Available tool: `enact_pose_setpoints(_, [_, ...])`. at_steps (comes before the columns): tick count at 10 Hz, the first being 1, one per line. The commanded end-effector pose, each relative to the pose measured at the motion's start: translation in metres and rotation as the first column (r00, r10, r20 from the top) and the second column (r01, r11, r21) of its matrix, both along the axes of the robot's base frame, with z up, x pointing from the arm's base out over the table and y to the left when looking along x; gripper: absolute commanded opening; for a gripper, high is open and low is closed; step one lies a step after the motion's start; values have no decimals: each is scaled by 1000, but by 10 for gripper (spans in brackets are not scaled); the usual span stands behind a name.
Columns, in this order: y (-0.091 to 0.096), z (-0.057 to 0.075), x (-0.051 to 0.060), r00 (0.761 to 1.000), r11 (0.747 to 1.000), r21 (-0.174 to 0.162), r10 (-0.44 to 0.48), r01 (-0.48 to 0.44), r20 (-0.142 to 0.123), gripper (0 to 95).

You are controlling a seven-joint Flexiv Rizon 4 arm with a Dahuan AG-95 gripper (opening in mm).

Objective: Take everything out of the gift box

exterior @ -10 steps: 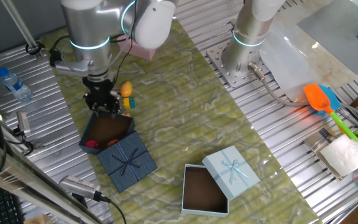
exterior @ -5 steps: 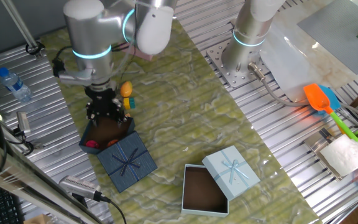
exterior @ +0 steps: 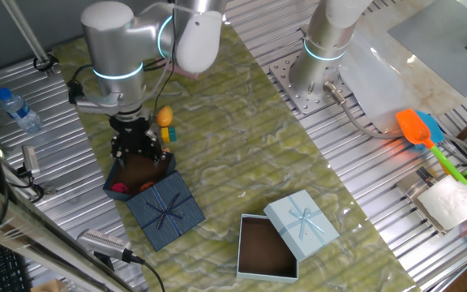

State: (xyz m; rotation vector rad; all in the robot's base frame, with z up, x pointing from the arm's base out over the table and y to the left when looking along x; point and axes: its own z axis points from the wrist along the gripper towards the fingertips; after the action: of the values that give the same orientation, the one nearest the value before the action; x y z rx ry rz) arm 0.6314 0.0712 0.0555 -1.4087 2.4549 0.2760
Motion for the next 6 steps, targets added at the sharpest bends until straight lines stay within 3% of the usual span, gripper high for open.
enact_pose_setpoints(1, [8, -2, -1, 999, 998, 57, 35, -36, 8, 570])
enact_pose_setpoints(6, [19, -8, -1, 990, 986, 101, 131, -136, 55, 570])
